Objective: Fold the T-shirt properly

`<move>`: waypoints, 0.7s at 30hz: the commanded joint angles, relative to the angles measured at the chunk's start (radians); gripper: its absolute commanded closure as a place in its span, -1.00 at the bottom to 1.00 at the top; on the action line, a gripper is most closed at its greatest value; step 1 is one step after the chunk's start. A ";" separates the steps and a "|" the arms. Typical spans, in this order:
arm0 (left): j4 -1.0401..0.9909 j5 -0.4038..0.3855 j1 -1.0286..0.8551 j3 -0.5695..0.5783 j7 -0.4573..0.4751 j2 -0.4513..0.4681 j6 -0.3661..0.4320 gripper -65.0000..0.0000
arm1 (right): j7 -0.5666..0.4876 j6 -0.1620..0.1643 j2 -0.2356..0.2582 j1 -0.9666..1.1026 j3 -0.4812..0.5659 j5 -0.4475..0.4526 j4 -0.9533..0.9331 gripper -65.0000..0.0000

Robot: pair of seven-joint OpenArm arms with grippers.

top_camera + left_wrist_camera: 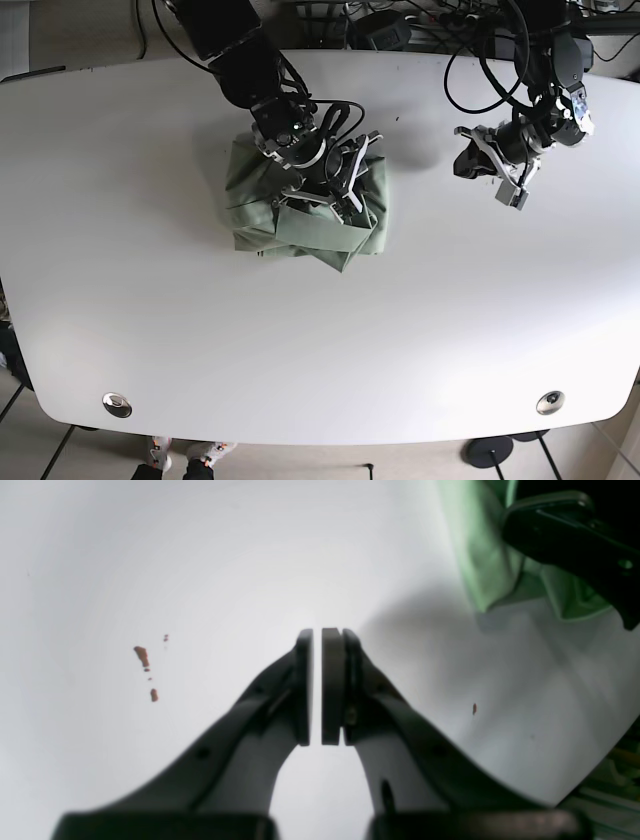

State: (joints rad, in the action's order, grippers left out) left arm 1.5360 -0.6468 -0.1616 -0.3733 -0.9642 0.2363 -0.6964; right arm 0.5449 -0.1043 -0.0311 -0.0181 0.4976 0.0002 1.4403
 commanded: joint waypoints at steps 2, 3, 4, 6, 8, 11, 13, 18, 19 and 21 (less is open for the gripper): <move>0.014 -0.017 0.009 -0.003 0.017 0.011 -0.002 0.95 | -0.012 0.004 -0.007 -0.016 -0.001 -0.002 0.032 0.27; 0.014 -0.017 0.009 -0.003 0.017 0.013 -0.002 0.95 | -0.010 0.004 -0.007 -0.012 -0.001 -0.002 0.055 0.16; 0.014 -0.017 0.009 -0.003 0.017 0.013 -0.002 0.95 | -0.007 0.004 -0.007 0.005 -0.001 -0.002 0.089 0.00; 0.014 -0.017 0.009 -0.003 0.017 0.013 -0.002 0.95 | -0.006 0.004 -0.007 0.014 -0.001 -0.002 0.132 -0.20; 0.014 -0.017 0.009 -0.003 0.017 0.013 -0.002 0.95 | 0.030 0.004 -0.008 0.010 -0.001 -0.002 0.150 -0.38; 0.014 -0.017 0.009 -0.003 0.017 0.013 -0.002 0.95 | 0.031 0.005 -0.019 -0.019 -0.001 -0.009 0.135 -0.50; 0.014 -0.017 0.010 -0.003 0.017 0.013 -0.002 0.95 | 0.031 0.025 -0.020 -0.052 -0.032 -0.004 0.096 -0.57; 0.014 -0.017 0.010 -0.003 0.017 0.013 -0.002 0.95 | 0.028 0.044 -0.020 -0.115 -0.041 -0.002 0.029 -0.56; 0.014 -0.017 0.010 -0.003 0.017 0.013 -0.002 0.95 | 0.027 0.044 -0.020 -0.118 -0.041 -0.002 0.027 -0.55; 0.014 -0.017 0.010 -0.003 0.017 0.013 -0.002 0.95 | 0.013 0.044 -0.022 -0.119 -0.041 -0.002 0.029 -0.54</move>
State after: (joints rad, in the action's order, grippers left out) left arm 1.5352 -0.6468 -0.1608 -0.3729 -0.9646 0.2390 -0.6964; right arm 0.5755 -0.0593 -0.0429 -0.1169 0.4580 -0.0006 1.4509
